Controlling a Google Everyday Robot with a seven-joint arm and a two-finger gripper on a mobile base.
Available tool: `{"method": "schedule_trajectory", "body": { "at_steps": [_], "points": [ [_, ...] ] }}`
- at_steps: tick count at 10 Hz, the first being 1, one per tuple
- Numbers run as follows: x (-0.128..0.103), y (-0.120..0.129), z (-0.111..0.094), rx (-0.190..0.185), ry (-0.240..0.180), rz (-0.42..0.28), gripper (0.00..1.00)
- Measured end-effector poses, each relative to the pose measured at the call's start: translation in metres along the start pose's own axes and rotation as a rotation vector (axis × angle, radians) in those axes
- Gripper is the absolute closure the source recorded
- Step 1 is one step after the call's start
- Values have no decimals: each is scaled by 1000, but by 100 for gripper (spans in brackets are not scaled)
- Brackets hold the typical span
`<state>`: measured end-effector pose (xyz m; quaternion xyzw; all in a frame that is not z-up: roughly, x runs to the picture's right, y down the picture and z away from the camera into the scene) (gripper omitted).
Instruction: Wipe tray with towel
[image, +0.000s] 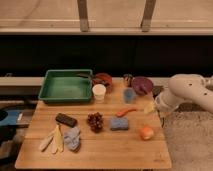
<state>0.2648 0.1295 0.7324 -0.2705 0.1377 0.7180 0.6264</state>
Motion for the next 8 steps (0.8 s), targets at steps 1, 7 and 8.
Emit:
{"method": "schedule_trajectory", "body": {
  "at_steps": [1,7,8],
  "points": [
    [0,0,0,0,0,0,37],
    [-4,56,11,-37,21,-133,37],
    [-6,78,14,-52,21,-172,37]
  ]
}}
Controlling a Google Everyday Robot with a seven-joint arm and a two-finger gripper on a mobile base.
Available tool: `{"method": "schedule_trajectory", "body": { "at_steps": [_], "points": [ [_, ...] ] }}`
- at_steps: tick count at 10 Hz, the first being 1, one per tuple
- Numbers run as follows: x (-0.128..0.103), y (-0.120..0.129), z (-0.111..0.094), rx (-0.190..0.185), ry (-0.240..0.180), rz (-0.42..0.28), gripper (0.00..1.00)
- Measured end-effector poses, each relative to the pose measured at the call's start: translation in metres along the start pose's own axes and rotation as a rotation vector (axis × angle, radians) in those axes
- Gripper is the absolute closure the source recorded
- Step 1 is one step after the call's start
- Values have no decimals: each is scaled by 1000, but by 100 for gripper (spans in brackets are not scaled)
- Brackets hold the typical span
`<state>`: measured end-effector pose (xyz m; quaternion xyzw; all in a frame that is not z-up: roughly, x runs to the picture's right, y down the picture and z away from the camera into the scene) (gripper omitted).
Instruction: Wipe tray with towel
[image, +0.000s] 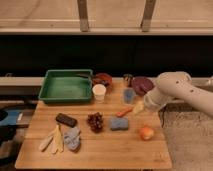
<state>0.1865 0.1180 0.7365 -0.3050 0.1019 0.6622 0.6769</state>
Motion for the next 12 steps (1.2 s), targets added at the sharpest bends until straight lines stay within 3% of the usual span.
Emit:
{"method": "schedule_trajectory", "body": {
  "at_steps": [3,6,12],
  "points": [
    [-16,88,12,-65,-23,-147,37],
    [-7,171,25,-144,-66,-267,37],
    [-5,174,25,-157,-63,-273,37]
  ]
}}
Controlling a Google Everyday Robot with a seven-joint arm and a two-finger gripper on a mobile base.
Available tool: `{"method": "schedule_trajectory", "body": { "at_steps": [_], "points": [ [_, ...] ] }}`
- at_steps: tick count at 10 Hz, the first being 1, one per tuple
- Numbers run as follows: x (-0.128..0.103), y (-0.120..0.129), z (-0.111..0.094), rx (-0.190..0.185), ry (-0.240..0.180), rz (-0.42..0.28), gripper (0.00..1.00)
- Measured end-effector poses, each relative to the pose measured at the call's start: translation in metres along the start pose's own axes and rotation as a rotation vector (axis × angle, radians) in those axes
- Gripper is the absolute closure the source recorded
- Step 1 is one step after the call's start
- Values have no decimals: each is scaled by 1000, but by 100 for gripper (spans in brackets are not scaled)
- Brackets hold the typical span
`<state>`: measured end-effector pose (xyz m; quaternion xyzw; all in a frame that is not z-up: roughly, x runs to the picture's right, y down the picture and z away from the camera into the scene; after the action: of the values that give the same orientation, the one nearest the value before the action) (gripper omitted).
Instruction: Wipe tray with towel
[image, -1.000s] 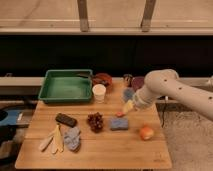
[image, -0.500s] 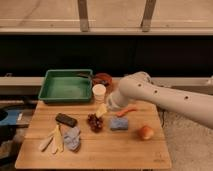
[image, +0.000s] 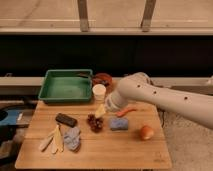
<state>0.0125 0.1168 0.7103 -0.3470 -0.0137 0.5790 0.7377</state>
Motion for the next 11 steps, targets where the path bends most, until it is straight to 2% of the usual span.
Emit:
{"method": "schedule_trajectory", "body": {
  "at_steps": [2,4,6,11],
  "points": [
    [5,6,15,-22,51,-22,37],
    [1,34,45,-57,112,-80,37],
    [-3,62,69,-99,154,-126,37],
    [10,116,110,-205,257,-253,37]
  ]
}}
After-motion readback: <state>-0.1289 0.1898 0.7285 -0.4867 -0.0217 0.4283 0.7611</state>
